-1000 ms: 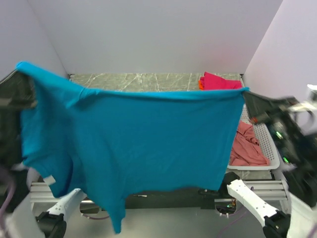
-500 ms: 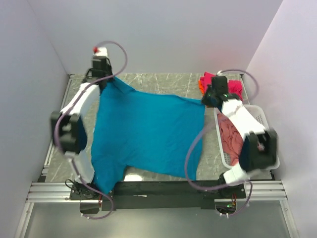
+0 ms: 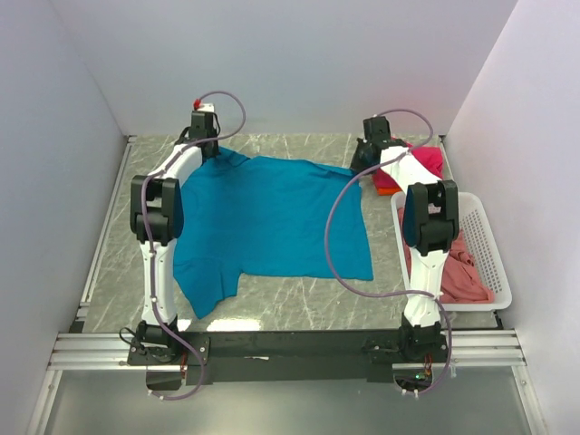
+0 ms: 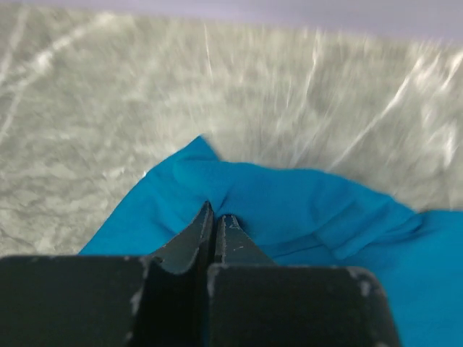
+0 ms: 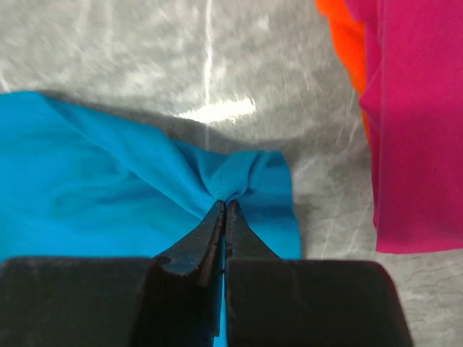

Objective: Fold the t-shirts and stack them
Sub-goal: Flatten the tshirt out, then fold the tshirt

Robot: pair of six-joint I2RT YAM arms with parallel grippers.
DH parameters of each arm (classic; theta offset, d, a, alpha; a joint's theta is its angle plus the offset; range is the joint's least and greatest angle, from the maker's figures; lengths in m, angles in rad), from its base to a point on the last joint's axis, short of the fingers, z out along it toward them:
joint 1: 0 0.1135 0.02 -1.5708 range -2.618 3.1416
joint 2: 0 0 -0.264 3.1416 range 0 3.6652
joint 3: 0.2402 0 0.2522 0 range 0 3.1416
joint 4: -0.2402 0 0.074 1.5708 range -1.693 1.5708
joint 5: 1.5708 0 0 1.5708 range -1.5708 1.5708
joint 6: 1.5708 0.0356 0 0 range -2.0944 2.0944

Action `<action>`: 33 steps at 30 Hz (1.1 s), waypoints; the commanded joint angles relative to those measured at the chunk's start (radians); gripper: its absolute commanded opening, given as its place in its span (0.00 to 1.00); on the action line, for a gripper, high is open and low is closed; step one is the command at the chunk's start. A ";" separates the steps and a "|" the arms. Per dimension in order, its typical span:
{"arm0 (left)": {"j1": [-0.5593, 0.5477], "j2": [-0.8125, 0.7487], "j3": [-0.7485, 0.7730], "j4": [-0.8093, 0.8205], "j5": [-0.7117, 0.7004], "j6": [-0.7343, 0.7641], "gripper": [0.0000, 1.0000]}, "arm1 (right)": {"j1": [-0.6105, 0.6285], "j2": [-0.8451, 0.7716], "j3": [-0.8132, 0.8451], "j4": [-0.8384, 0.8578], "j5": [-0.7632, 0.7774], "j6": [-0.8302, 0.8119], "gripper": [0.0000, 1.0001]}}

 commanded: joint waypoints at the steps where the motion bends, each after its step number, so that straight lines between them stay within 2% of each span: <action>1: 0.009 -0.042 0.042 0.015 -0.046 -0.058 0.00 | -0.008 -0.005 0.085 -0.024 0.025 -0.019 0.00; 10: 0.010 -0.203 -0.137 0.004 -0.158 -0.268 0.00 | -0.008 -0.019 0.154 -0.047 0.051 -0.072 0.00; 18: 0.024 -0.179 -0.042 -0.051 -0.190 -0.378 0.00 | -0.008 0.044 0.346 -0.089 0.077 -0.152 0.00; 25: 0.038 -0.121 0.114 -0.154 -0.175 -0.405 0.00 | -0.008 0.064 0.358 -0.095 0.055 -0.151 0.00; 33: 0.039 -0.196 -0.010 -0.235 -0.164 -0.482 0.00 | -0.008 0.043 0.312 -0.086 0.038 -0.148 0.00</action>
